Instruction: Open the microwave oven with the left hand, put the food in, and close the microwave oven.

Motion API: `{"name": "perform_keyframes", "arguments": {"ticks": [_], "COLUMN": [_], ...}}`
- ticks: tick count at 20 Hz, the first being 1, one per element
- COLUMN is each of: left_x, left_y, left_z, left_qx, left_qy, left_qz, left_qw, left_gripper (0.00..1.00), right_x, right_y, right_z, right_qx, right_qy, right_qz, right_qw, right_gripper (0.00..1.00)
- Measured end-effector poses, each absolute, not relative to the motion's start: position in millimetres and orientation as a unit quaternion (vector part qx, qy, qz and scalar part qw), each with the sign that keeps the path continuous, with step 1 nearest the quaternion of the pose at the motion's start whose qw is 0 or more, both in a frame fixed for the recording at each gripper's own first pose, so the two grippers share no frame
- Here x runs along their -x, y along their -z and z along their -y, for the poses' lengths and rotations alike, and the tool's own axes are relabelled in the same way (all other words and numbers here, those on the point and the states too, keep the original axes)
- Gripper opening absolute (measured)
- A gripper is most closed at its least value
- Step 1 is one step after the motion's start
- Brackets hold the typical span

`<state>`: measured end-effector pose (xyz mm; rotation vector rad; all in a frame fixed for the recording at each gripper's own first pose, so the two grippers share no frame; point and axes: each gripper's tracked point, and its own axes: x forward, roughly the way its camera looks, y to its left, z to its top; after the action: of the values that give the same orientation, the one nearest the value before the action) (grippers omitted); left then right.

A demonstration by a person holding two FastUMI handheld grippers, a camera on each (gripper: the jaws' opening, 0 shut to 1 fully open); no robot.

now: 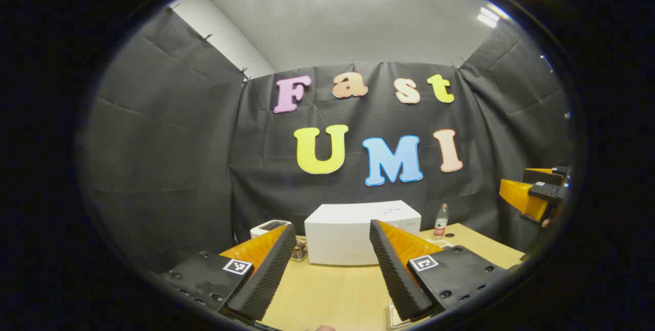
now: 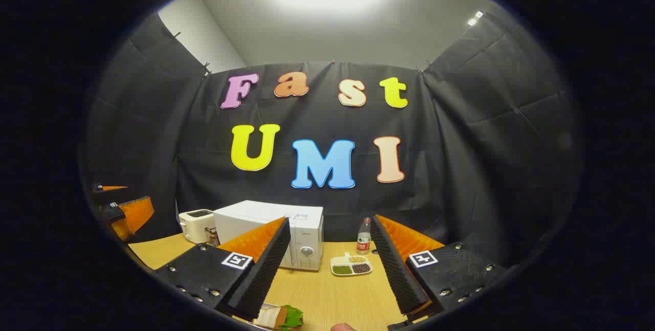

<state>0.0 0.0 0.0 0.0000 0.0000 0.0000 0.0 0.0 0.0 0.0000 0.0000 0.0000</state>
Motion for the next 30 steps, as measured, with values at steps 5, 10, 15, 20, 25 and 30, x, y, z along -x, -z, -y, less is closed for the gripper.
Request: {"name": "perform_keyframes", "arguments": {"ticks": [5,10,15,20,25,30], "left_x": [6.8,8.3,9.4,11.5,-8.9,-49.5], "left_y": [-6.2,-10.8,-11.5,-18.1,-13.4,-0.1], "left_z": [5.4,4.4,12.8,25.2,43.0,67.2], "left_qx": [-0.005,-0.007,0.003,-0.007,-0.015,-0.013], "left_qy": [-0.001,-0.012,-0.018,-0.028,-0.023,0.008], "left_qz": [0.007,0.008,0.008,0.024,0.023,0.022], "left_qw": [1.000,1.000,1.000,0.999,0.999,1.000], "left_gripper": [1.00,1.00,1.00,1.00,1.00,0.94], "right_x": [0.9,1.5,-0.4,4.4,9.3,-1.2], "right_y": [0.1,-8.4,-9.8,-11.7,-2.5,6.3], "right_z": [7.1,6.9,13.4,21.1,27.1,31.1], "right_qx": [0.006,-0.002,0.015,0.026,0.019,0.000], "right_qy": [-0.002,-0.012,-0.025,-0.033,-0.046,-0.034], "right_qz": [0.005,0.018,0.022,0.033,0.030,0.013], "right_qw": [1.000,1.000,0.999,0.999,0.998,0.999], "right_gripper": [0.95,0.95,0.95,0.95,0.95,0.95]}}
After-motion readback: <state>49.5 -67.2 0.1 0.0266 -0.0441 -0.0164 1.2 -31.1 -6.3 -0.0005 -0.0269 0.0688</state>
